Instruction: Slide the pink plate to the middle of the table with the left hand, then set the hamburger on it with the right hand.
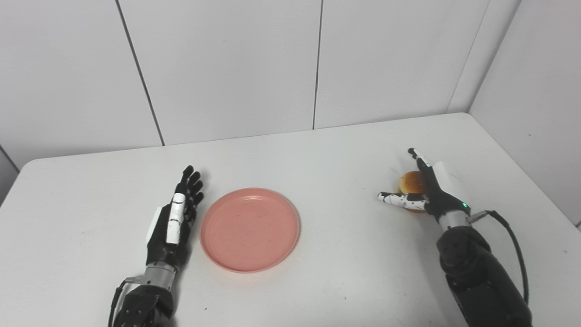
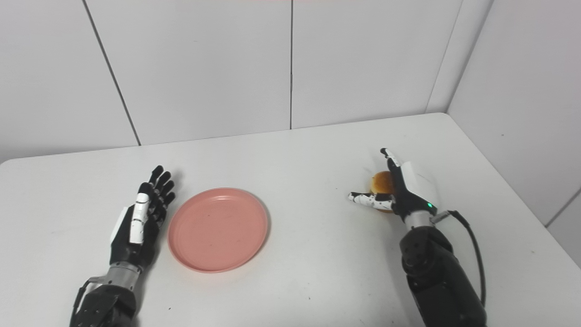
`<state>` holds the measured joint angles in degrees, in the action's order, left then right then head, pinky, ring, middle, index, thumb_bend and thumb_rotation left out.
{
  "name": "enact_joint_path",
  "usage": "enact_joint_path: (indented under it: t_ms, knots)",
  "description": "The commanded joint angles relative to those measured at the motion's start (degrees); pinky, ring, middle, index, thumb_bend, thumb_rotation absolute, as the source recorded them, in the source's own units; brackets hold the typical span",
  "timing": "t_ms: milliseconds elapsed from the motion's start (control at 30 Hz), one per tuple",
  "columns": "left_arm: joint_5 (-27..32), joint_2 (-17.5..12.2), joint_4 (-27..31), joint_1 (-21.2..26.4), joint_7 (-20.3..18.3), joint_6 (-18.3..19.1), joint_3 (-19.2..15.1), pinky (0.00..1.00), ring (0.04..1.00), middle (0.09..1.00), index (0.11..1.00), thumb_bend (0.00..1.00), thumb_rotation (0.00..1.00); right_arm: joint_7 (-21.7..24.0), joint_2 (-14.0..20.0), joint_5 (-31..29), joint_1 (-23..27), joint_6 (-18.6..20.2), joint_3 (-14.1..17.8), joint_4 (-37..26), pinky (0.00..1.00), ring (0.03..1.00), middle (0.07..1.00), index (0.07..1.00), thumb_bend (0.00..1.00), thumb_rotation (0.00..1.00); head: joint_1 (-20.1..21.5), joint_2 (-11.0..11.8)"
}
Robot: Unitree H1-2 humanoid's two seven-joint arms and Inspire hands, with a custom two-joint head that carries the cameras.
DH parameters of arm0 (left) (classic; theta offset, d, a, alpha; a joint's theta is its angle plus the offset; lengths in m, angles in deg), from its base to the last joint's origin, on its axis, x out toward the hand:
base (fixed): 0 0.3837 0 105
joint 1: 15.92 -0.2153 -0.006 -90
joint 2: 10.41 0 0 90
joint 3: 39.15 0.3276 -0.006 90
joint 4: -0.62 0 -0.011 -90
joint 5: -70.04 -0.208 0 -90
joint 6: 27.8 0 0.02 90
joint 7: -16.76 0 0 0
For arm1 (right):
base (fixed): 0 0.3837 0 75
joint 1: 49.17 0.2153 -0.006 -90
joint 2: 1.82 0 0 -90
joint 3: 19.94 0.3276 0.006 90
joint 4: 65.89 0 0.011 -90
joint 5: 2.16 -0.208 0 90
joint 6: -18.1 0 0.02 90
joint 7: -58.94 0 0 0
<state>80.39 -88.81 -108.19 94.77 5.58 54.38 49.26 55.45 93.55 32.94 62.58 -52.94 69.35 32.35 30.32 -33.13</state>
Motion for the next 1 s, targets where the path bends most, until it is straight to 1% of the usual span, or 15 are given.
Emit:
enact_joint_path:
  t_ms: [0, 67, 167, 233, 300, 333, 367, 400, 433, 467, 500, 567, 667, 767, 967]
  knots:
    - [1.22, -1.31, -4.56, -3.52, -1.22, -0.96, -1.07, 1.0, 1.0, 1.0, 1.0, 0.51, 1.0, -1.34, -0.14, 0.29, 2.22, 0.83, -0.15, -0.42, 0.75, 0.86, 0.899, 0.899, 0.89, 0.37, -0.03, -0.06]
    - [1.69, -1.44, -5.33, -3.28, -1.51, -1.41, -1.31, 1.0, 1.0, 1.0, 1.0, 0.52, 1.0, -1.83, -0.39, 0.28, 2.39, 0.89, -0.23, -0.2, 0.75, 0.853, 0.891, 0.893, 0.88, 0.34, 0.17, -0.25]
    - [1.35, -1.58, -5.55, -3.18, -1.61, -1.68, -1.4, 1.0, 1.0, 1.0, 1.0, 0.53, 1.0, -1.94, -0.68, 0.98, 2.52, 2.56, -0.52, -0.74, 0.68, 0.811, 0.865, 0.872, 0.85, 0.28, 0.36, -0.38]
    - [1.16, -1.47, -4.94, -3.31, -1.43, -1.09, -1.45, 1.0, 1.0, 1.0, 1.0, 0.52, 1.0, -1.75, -0.91, 1.37, 2.54, 4.08, -0.6, -1.58, 0.49, 0.665, 0.796, 0.85, 0.8, 0.16, 0.35, -0.47]
    - [1.29, -1.42, -4.39, -3.4, -1.47, -0.38, -1.47, 1.0, 1.0, 1.0, 1.0, 0.51, 1.0, -1.94, -1.21, 1.52, 2.49, 5.1, -0.52, -2.33, 0.18, 0.267, 0.389, 0.823, 0.75, 0.03, 0.22, -0.52]
    - [1.23, -1.41, -4.27, -3.43, -1.44, -0.3, -1.45, 1.0, 1.0, 1.0, 1.0, 0.51, 1.0, -2.2, -1.38, 1.68, 2.41, 5.51, -0.48, -2.81, 0.13, 0.199, 0.322, 0.804, 0.73, 0.01, 0.22, -0.52]
    - [0.8, -1.45, -4.19, -3.46, -1.19, -0.38, -1.33, 1.0, 1.0, 1.0, 1.0, 0.51, 1.0, -2.44, -1.44, 1.86, 2.3, 5.71, -0.5, -3.2, 0.12, 0.19, 0.314, 0.801, 0.72, 0.01, 0.03, -0.5]
    - [0.11, -1.53, -4.07, -3.5, -0.76, -0.45, -1.17, 1.0, 1.0, 1.0, 1.0, 0.51, 1.0, -2.51, -1.46, 1.91, 2.19, 5.81, -0.46, -3.55, 0.11, 0.198, 0.407, 0.784, 0.63, 0.0, -0.03, -0.48]
    - [-0.39, -1.57, -3.98, -3.53, -0.43, -0.49, -1.06, 1.0, 0.999, 1.0, 0.999, 0.51, 1.0, -2.5, -1.46, 1.93, 2.14, 5.83, -0.41, -3.74, 0.15, 0.297, 0.465, 0.771, 0.58, 0.0, -0.03, -0.48]
    - [-0.04, -1.52, -3.97, -3.54, -0.69, -0.52, -1.15, 1.0, 0.998, 1.0, 0.998, 0.51, 1.0, -2.35, -1.34, 1.66, 1.94, 5.54, -0.26, -4.06, 0.17, 0.348, 0.495, 0.764, 0.55, 0.0, -0.03, -0.48]
    - [0.33, -1.46, -3.98, -3.55, -0.96, -0.54, -1.26, 1.0, 1.0, 1.0, 1.0, 0.51, 1.0, -2.23, -1.27, 1.45, 1.8, 5.32, -0.15, -4.27, 0.32, 0.421, 0.626, 0.731, 0.5, 0.0, -0.03, -0.48]
    - [1.03, -1.4, -3.88, -3.55, -1.48, -0.25, -1.38, 1.0, 1.0, 1.0, 1.0, 0.52, 1.0, -2.11, -1.11, 0.76, 1.49, 4.47, 0.19, -4.73, 0.42, 0.465, 0.709, 0.69, 0.48, 0.0, -0.03, -0.48]
    - [0.42, -1.3, -3.47, -3.78, -1.03, -0.24, -1.09, 1.0, 1.0, 1.0, 1.0, 0.52, 1.0, -3.21, -1.11, 0.06, 1.14, 3.12, 0.65, -4.91, 0.42, 0.467, 0.677, 0.663, 0.47, 0.0, -0.76, -0.4]
    - [0.09, -1.18, -3.23, -3.91, -0.86, -0.43, -0.91, 1.0, 1.0, 1.0, 1.0, 0.52, 1.0, -5.1, -1.23, -0.06, 0.91, 1.7, 0.98, -4.86, 0.35, 0.482, 0.597, 0.612, 0.47, 0.0, -1.25, -0.3]
    - [0.09, -0.24, -2.5, -4.56, -0.71, -0.61, -0.56, 1.0, 1.0, 1.0, 1.0, 0.52, 1.0, -11.72, -2.48, -1.35, 0.3, -2.55, 3.14, -4.61, 0.34, 0.466, 0.519, 0.542, 0.48, 0.0, -4.66, -0.18]
